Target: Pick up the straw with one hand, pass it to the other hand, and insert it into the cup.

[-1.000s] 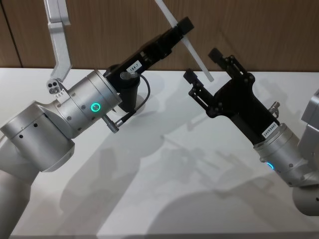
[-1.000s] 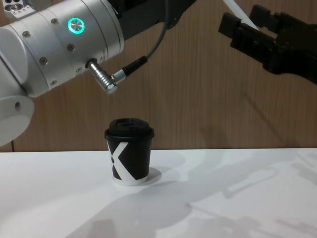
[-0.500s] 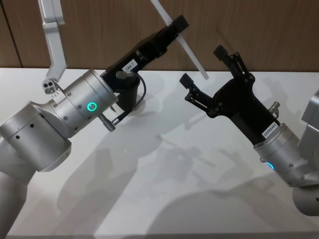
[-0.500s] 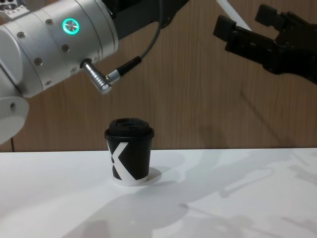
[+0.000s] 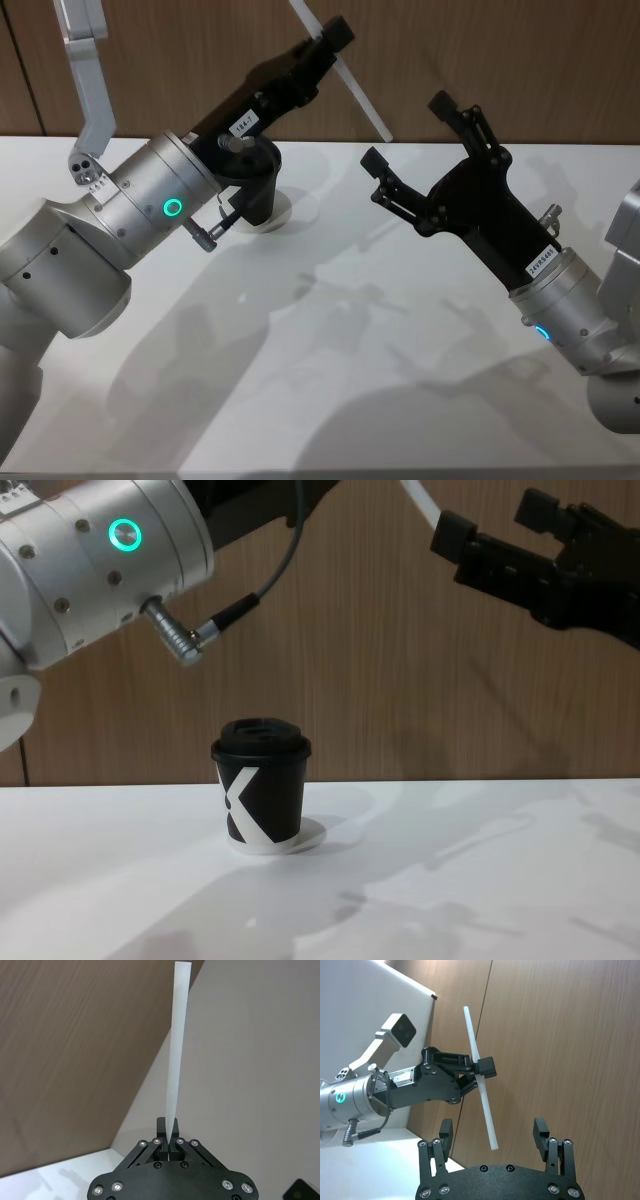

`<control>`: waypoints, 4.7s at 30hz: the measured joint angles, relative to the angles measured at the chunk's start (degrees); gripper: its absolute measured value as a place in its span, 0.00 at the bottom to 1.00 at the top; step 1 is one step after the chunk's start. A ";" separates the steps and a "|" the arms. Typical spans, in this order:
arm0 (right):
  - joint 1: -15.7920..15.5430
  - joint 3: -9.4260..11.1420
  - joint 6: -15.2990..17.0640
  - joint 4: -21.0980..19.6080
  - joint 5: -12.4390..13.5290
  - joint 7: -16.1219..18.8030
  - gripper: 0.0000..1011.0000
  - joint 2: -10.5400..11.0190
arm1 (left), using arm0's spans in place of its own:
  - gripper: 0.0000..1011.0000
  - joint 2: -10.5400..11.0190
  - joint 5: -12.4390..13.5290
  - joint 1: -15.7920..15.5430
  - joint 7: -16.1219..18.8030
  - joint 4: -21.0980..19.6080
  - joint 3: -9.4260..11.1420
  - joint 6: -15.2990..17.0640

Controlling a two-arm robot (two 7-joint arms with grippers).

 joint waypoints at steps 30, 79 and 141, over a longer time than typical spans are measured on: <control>0.00 0.00 0.00 0.00 0.00 0.00 0.99 0.00 | 0.01 4.23 22.68 -0.19 12.95 -3.67 1.84 -9.96; 0.00 0.00 0.00 0.00 0.00 -0.01 0.99 0.00 | 0.01 4.60 46.35 -0.87 26.72 -0.37 3.36 -9.98; 0.00 0.00 0.00 0.00 0.00 0.00 0.99 0.00 | 0.01 -1.61 49.57 -5.16 22.77 13.62 4.02 -8.98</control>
